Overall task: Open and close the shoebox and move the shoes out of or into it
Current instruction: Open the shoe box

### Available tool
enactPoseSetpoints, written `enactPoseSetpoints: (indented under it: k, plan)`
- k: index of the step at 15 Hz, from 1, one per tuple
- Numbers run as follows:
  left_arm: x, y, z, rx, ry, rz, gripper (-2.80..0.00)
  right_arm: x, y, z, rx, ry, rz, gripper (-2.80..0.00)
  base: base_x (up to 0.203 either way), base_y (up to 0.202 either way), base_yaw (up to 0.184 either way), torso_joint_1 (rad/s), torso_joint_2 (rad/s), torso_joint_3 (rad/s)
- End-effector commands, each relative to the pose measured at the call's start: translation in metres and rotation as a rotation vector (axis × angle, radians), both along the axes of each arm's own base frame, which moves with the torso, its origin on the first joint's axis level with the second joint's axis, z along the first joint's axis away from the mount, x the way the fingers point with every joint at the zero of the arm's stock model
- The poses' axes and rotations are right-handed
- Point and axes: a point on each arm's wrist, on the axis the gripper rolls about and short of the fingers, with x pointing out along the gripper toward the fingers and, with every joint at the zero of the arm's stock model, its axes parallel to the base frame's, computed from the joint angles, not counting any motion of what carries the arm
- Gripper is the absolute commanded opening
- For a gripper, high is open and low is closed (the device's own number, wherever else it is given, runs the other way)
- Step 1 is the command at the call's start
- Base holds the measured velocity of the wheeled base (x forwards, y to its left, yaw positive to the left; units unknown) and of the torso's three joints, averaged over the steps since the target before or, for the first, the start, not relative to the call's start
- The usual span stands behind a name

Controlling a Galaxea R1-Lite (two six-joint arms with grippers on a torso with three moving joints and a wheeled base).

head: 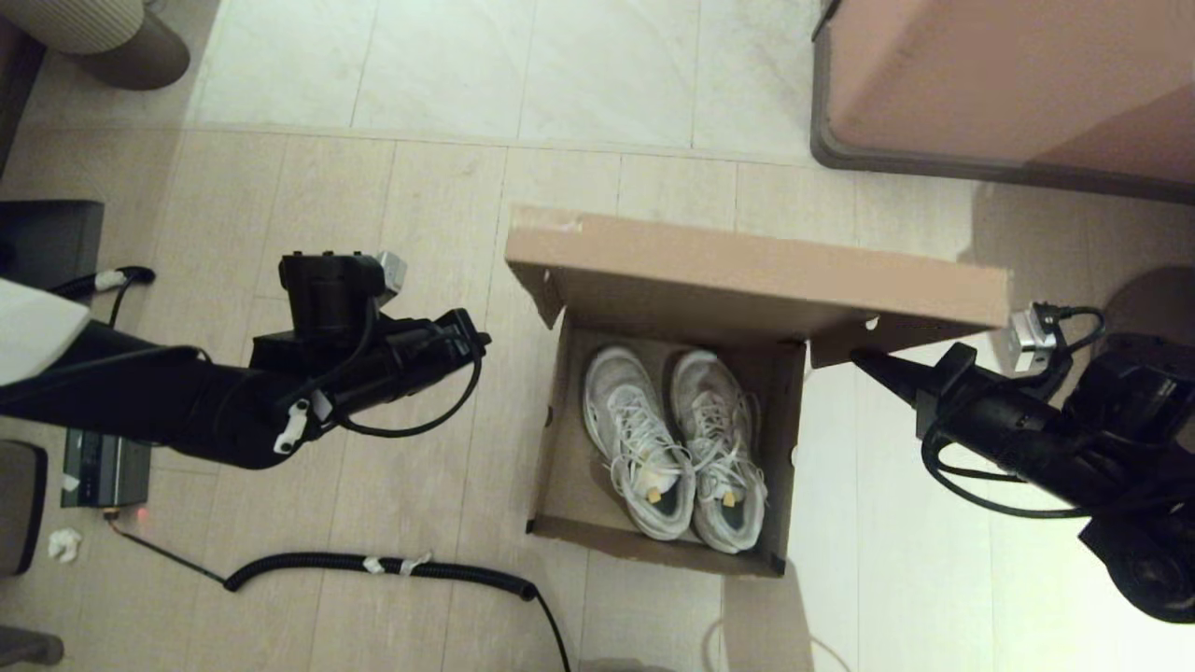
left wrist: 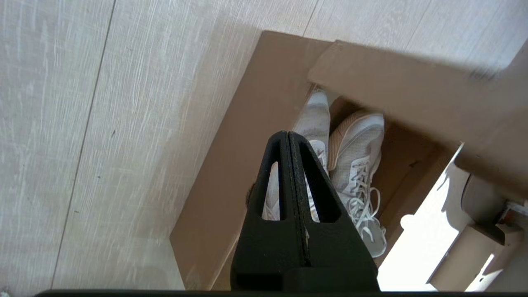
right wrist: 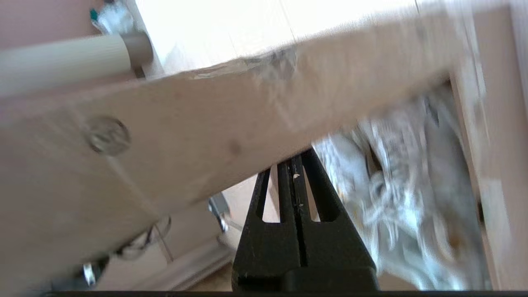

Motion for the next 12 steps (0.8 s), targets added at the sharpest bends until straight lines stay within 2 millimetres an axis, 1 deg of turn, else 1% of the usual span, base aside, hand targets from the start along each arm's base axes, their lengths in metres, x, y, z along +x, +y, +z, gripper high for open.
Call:
enactPoseSetpoints:
  k: [1,3,5,6,8,10,11,12]
  plan:
    - [-0.001,-0.001,-0.002,-0.002,0.007,-0.005,-2.80,0.013,-0.001,0.019,0.006,-0.045,-0.004,-2.80,0.000,0.000,0.000,0.000,0.00,0.000]
    - [-0.004,-0.006,-0.006,0.001,0.018,-0.017,-2.80,0.029,-0.004,0.032,0.001,-0.055,-0.016,-2.80,0.000,0.000,0.000,0.000,0.00,0.000]
    - [-0.008,-0.009,-0.009,0.008,0.029,-0.029,-2.80,0.051,-0.009,0.041,-0.011,-0.060,-0.037,-2.80,0.000,0.000,0.000,0.000,0.00,0.000]
    - [-0.013,-0.011,-0.009,0.013,0.031,-0.037,-2.80,0.061,-0.012,0.040,-0.031,-0.043,-0.046,-2.80,0.000,0.000,0.000,0.000,0.00,0.000]
    - [-0.025,-0.008,-0.008,0.034,0.029,-0.039,-2.80,0.074,-0.011,0.031,-0.121,-0.011,-0.075,-2.80,0.000,0.000,0.000,0.000,0.00,0.000]
    - [-0.031,-0.005,-0.010,0.081,0.025,0.030,-2.80,0.089,0.005,0.024,-0.273,-0.009,-0.183,-2.80,0.000,0.000,0.000,0.000,0.00,0.000]
    - [-0.035,-0.003,-0.008,0.110,0.008,0.069,-2.80,0.098,0.016,0.020,-0.361,-0.002,-0.267,-2.80,0.000,0.000,0.000,0.000,0.00,0.000]
    - [-0.039,0.000,-0.006,0.138,-0.011,0.093,-2.80,0.104,0.031,0.016,-0.447,0.007,-0.321,-2.80,0.000,0.000,0.000,0.000,0.00,0.000]
